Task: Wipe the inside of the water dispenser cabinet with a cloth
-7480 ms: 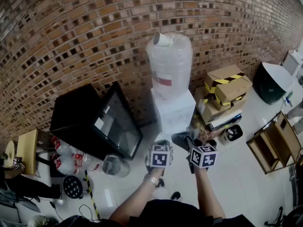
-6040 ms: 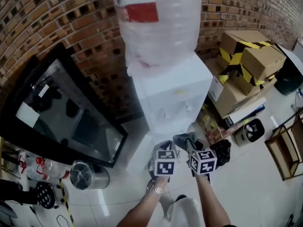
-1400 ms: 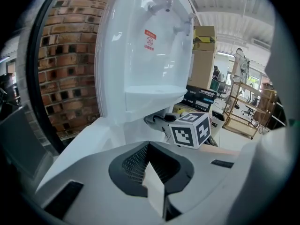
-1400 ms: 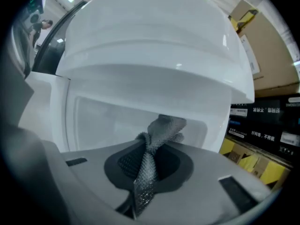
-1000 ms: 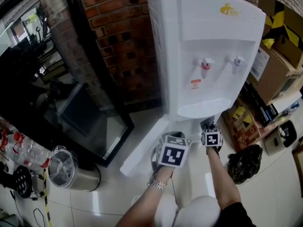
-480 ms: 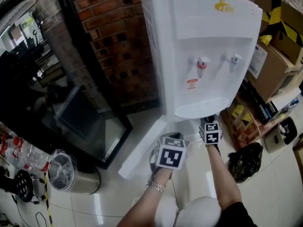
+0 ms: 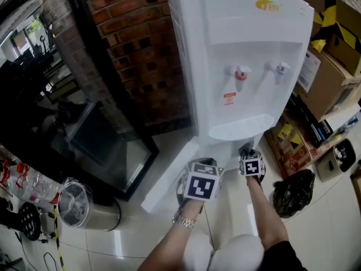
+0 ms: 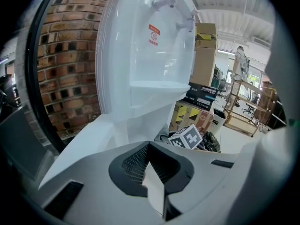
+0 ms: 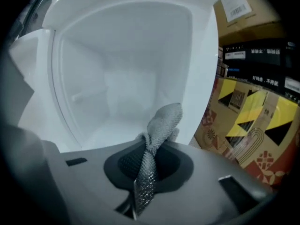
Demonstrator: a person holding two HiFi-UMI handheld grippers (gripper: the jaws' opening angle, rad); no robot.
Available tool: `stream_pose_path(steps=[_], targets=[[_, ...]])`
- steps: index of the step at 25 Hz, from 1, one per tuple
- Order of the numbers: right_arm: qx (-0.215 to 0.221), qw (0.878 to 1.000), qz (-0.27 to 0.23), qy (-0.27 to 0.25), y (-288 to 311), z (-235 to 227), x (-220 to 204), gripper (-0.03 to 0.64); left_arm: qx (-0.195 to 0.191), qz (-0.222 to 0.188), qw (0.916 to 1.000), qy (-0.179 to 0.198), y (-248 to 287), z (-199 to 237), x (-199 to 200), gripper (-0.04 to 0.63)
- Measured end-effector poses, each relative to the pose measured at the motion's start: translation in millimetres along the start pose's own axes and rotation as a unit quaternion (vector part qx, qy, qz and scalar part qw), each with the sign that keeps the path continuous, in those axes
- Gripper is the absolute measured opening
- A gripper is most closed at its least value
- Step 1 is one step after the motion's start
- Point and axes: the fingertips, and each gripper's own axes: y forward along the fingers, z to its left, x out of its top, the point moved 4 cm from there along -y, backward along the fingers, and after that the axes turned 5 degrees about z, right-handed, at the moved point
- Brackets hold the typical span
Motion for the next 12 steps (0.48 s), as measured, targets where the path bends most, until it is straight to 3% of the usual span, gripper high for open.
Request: stream_pose_path(steps=[5, 8, 12], targets=[[0.023, 1.000, 0.003, 0.007, 4, 7, -6, 0.033, 0.002, 0.002, 1.0000, -0.004, 0, 4, -4, 0.003], [0.045, 0.998, -0.033, 0.015, 3, 16, 13, 0.032, 0.004, 0.002, 1.0000, -0.005, -1, 7, -4, 0.003], [0.084, 0.989, -0.123, -0.005, -2, 41, 63, 0.032, 0.003, 0.003, 1.0000, -0.002, -1, 6, -4, 0.003]])
